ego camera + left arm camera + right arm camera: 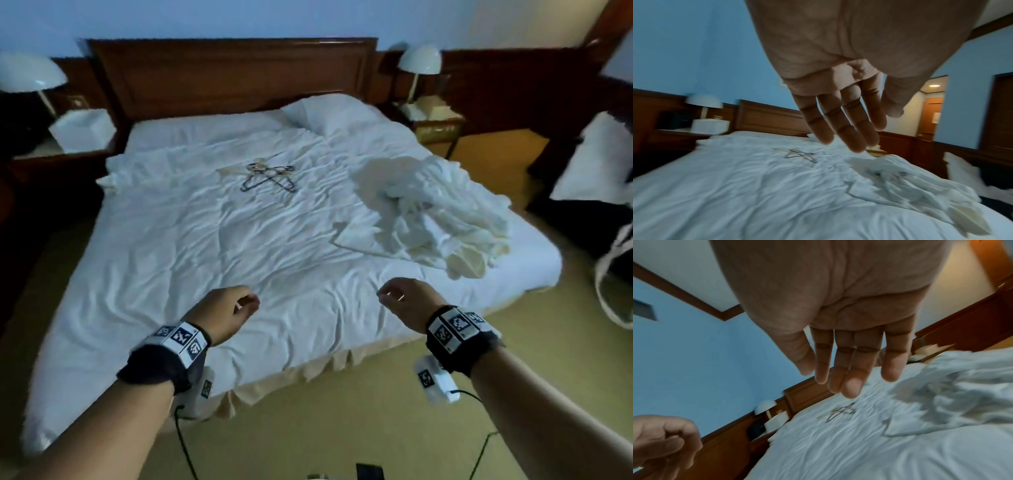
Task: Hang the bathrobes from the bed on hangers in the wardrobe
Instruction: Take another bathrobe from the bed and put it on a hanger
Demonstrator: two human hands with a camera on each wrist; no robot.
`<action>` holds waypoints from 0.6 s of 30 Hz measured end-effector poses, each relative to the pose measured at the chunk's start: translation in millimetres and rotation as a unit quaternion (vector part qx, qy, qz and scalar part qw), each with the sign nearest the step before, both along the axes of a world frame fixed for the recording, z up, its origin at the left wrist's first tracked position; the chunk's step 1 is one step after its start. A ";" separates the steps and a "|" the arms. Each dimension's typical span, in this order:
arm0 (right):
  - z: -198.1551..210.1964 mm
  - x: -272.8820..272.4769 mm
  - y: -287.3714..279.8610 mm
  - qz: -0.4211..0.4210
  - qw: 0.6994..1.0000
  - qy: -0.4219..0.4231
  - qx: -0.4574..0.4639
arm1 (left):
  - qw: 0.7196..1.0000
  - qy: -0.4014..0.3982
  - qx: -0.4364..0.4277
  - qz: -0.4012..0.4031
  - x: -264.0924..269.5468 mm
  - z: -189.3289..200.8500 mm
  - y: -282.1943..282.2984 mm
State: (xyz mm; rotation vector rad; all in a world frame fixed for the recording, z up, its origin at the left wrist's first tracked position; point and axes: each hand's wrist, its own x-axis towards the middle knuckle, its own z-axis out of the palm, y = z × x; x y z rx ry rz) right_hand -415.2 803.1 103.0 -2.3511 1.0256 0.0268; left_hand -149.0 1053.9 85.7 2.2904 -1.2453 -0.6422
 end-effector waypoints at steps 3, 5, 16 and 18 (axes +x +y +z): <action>5.4 -43.8 -61.2 -0.071 0.997 -0.003 -0.016 | 0.998 0.003 -0.015 -0.068 -13.1 2.2 -102.7; 1.3 -64.4 -93.3 -0.106 0.994 -0.008 -0.010 | 0.994 0.005 -0.022 -0.104 -18.2 -0.7 -161.7; -40.9 -63.8 -270.9 -0.226 0.974 0.005 0.031 | 0.977 -0.009 0.002 -0.212 12.3 -44.0 -418.9; -46.3 -58.9 -296.0 -0.249 0.967 0.017 0.053 | 0.974 -0.009 0.015 -0.225 23.0 -46.0 -463.9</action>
